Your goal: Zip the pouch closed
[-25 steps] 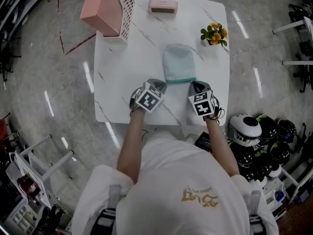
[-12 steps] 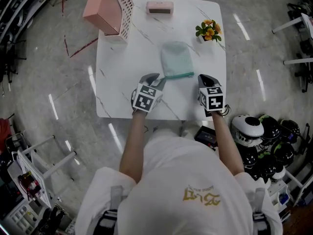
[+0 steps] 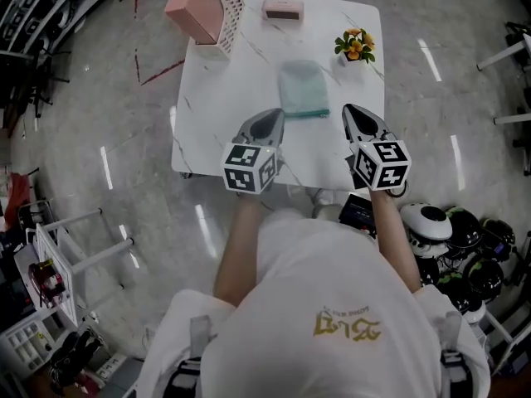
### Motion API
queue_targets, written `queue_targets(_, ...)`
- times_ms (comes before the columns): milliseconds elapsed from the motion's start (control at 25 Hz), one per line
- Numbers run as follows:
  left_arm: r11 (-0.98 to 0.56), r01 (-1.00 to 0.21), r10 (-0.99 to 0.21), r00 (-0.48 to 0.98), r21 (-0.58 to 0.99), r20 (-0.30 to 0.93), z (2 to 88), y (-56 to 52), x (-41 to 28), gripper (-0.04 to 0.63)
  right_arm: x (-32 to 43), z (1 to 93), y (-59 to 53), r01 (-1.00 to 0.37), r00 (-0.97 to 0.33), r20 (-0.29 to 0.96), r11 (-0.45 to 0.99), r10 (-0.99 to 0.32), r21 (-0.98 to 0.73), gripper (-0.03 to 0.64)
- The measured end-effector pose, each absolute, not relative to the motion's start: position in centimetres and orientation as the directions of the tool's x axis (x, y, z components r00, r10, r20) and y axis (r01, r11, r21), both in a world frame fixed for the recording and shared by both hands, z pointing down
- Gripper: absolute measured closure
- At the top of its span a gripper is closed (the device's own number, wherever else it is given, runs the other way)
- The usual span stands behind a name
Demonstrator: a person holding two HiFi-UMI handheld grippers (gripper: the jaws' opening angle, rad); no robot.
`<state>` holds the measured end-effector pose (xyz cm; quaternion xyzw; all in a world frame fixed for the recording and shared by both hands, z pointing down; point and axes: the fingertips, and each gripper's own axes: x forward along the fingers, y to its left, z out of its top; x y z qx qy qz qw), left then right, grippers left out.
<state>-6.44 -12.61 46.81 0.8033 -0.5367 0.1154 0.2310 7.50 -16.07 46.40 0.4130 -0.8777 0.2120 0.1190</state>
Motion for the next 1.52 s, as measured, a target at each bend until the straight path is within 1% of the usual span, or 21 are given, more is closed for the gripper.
queue_targets(120, -0.278, -0.923, -0.846, 0.367, 0.267, 0.387, 44.9, -11.4, -5.9, 0.577, 8.4, 44.9, -15.0, -0.754, -0.655, 0.338, 0.563, -0.675, -0.338, 0.604)
queue_targets(280, -0.262, -0.927, -0.868, 0.348, 0.27, 0.353, 43.5, -10.5, -5.0, 0.578, 9.2, 44.1, -14.3, -0.75, -0.661, 0.335, 0.585, -0.672, -0.308, 0.604)
queue_targets(520, -0.25, -0.914, -0.872, 0.356, 0.318, 0.337, 43.2, -9.2, -3.9, 0.578, 9.8, 43.4, -13.0, -0.733, -0.68, 0.33, 0.616, -0.654, -0.29, 0.604)
queue_targets(1000, -0.233, -0.927, -0.88, 0.329, 0.294, 0.341, 43.2, -8.1, -3.2, 0.578, 9.7, 43.1, -12.1, -0.702, -0.712, 0.32, 0.649, -0.625, -0.293, 0.604)
queue_targets(1520, -0.231, -0.926, -0.87, 0.334, 0.299, 0.362, 44.0, -7.6, -3.1, 0.578, 9.7, 43.3, -11.5, -0.705, -0.709, 0.331, 0.648, -0.623, -0.289, 0.604)
